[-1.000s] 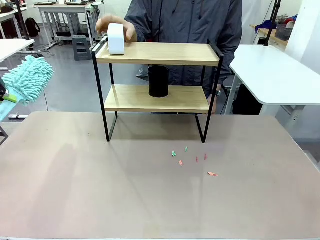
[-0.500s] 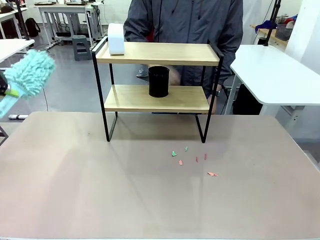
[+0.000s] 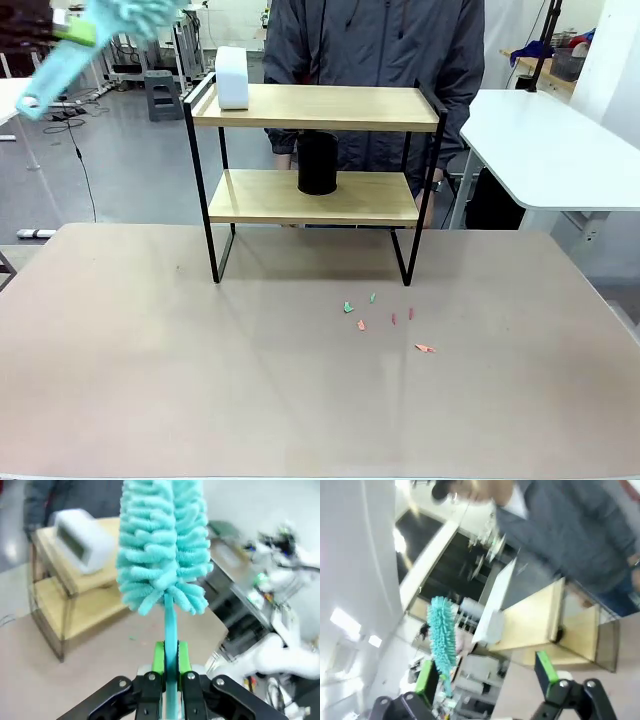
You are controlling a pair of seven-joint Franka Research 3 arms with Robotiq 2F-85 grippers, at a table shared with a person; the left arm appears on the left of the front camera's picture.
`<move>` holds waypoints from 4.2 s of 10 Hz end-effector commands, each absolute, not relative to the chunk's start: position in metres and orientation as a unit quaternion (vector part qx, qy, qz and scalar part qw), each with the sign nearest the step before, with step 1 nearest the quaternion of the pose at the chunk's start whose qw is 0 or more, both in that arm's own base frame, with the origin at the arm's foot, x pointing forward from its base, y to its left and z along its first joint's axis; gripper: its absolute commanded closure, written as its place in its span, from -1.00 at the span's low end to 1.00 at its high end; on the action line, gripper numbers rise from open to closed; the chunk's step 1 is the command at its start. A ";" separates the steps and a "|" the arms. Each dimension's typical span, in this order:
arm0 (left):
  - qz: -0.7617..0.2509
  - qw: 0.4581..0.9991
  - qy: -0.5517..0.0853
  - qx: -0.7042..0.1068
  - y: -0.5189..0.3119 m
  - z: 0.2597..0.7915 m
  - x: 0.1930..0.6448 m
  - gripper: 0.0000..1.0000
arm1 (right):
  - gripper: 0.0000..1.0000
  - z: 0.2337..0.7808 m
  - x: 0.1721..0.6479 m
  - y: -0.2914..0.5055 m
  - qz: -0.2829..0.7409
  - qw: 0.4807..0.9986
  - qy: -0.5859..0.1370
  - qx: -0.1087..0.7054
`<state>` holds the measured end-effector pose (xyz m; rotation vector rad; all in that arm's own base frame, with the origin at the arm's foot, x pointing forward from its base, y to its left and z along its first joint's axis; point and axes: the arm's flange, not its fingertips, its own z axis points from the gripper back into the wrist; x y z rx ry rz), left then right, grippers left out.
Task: Clean the shelf.
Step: Hand the Duster back to the human.
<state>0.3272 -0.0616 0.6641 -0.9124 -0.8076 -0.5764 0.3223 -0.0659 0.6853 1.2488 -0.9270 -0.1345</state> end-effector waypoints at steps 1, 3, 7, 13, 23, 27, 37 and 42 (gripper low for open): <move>-0.499 0.685 -0.205 -0.490 -0.090 0.629 0.350 0.75 | -1.00 0.644 0.317 -0.041 -0.003 0.728 -0.347 0.592; -0.333 0.760 -0.330 -0.451 -0.092 0.646 0.328 0.75 | -1.00 0.685 0.322 -0.066 -0.061 0.711 -0.418 0.563; -0.419 0.753 -0.200 -0.465 -0.127 0.611 0.344 0.75 | -1.00 0.680 0.339 -0.051 -0.029 0.705 -0.391 0.591; -0.544 0.701 -0.055 -0.459 -0.190 0.611 0.345 0.75 | -1.00 0.650 0.389 0.059 0.100 0.745 -0.184 0.633; -0.600 0.648 0.060 -0.465 -0.233 0.604 0.360 0.75 | -1.00 0.604 0.331 0.128 0.394 0.740 0.089 0.538; -0.599 0.651 0.067 -0.461 -0.236 0.602 0.360 0.75 | -1.00 0.603 0.330 0.128 0.392 0.751 0.085 0.525; -0.569 0.663 0.052 -0.484 -0.235 0.603 0.365 0.75 | 1.00 0.596 0.325 0.122 0.404 0.746 0.124 0.515; -0.560 0.671 0.033 -0.485 -0.238 0.602 0.367 0.10 | 1.00 0.593 0.325 0.119 0.399 0.747 0.120 0.519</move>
